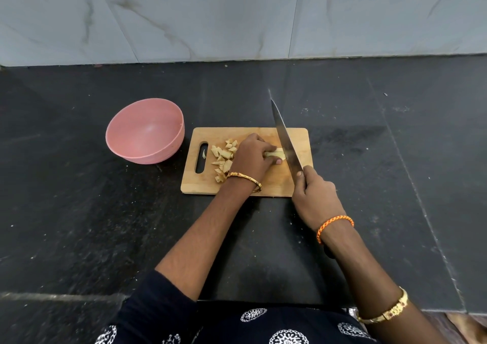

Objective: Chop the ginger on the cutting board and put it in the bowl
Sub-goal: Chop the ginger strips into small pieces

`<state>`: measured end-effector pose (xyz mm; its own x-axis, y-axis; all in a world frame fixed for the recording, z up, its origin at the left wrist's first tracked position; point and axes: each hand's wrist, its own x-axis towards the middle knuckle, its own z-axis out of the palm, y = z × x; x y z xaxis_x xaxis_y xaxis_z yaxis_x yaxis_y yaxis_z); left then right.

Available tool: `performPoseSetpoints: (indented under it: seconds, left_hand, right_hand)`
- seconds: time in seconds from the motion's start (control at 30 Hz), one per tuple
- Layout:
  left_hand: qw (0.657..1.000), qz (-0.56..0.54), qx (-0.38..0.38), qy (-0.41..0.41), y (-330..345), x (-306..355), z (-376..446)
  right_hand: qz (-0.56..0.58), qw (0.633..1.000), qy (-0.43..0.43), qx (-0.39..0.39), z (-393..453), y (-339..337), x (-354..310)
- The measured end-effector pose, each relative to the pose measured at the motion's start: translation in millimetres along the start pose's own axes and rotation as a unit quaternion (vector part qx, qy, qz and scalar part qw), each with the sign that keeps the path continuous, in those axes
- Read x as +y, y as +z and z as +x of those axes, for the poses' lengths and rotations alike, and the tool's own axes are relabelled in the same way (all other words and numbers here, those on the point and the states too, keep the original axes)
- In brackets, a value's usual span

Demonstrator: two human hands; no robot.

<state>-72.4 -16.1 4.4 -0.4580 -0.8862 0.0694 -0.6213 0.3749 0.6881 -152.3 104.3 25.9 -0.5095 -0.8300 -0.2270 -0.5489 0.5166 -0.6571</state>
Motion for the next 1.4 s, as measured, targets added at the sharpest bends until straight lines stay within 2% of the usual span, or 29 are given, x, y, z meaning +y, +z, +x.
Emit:
performPoseSetpoints:
  seconds: [0.3, 0.5, 0.67, 0.83, 1.17, 1.4]
  left_hand:
    - [0.999, 0.015, 0.032, -0.005, 2.6, 6.2, -1.6]
    - [0.999, 0.019, 0.033, 0.012, 1.4, 6.4, -3.1]
    - [0.999, 0.036, 0.001, 0.021, -0.6, 2.4, -3.0]
    - [0.998, 0.053, -0.009, 0.02, 1.9, 1.4, -4.5]
    - [0.998, 0.053, -0.008, 0.02, 0.4, 0.8, -4.5]
    - [0.998, 0.051, 0.002, 0.032, 1.5, 2.0, -5.2]
  right_hand:
    - [-0.077, 0.994, 0.039, -0.066, 7.9, -2.9, -13.1]
    - [-0.104, 0.99, 0.055, -0.073, -25.3, -3.8, -0.1]
    - [-0.023, 0.998, 0.048, -0.047, -46.0, -12.8, 12.0]
    - [0.05, 0.999, 0.012, -0.002, -26.4, -13.9, 4.7]
    - [-0.005, 1.0, 0.025, -0.007, -2.8, 6.3, -10.6]
    - [-0.116, 0.993, 0.033, -0.003, 0.2, 14.1, -19.6]
